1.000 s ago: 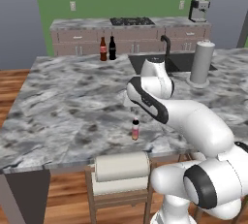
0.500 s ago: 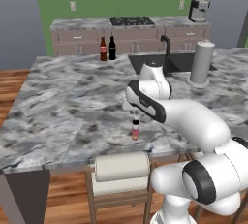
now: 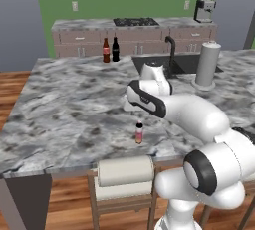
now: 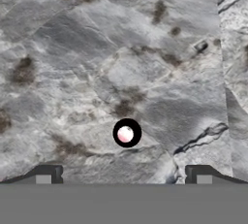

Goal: Place the large bottle from the dining counter next to the other large bottle outside the sink, and place the small bottle from the dining counter next to the other small bottle inside the sink.

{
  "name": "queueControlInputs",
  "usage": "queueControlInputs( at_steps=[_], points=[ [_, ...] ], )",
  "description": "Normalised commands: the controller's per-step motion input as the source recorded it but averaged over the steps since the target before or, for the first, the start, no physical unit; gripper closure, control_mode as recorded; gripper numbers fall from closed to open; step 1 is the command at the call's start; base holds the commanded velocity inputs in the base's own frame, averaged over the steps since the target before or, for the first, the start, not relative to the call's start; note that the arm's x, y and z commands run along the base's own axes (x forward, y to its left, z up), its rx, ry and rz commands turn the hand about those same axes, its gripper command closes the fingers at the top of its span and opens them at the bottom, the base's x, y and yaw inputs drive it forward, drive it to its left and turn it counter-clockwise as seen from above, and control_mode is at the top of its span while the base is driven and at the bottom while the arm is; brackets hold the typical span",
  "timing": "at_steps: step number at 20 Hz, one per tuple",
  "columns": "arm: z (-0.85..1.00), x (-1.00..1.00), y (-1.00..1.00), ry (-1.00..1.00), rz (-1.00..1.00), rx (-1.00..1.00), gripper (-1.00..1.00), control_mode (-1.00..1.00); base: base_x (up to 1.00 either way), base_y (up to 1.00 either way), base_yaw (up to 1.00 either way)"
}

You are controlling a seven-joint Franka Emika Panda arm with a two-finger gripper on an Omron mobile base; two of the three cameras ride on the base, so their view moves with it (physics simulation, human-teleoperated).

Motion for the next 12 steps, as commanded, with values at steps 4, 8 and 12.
queueControlInputs(
  at_steps=[4,8,12],
  points=[
    [-0.08,0.00,0.06,0.00,0.00,0.00,-1.00,-1.00,0.00,0.00,0.00],
    [-0.21,0.00,0.00,0.00,0.00,0.00,-1.00,-1.00,0.00,0.00,0.00],
    [-0.28,0.01,0.00,0.00,0.00,0.00,-1.00,-1.00,0.00,0.00,0.00]
  ],
)
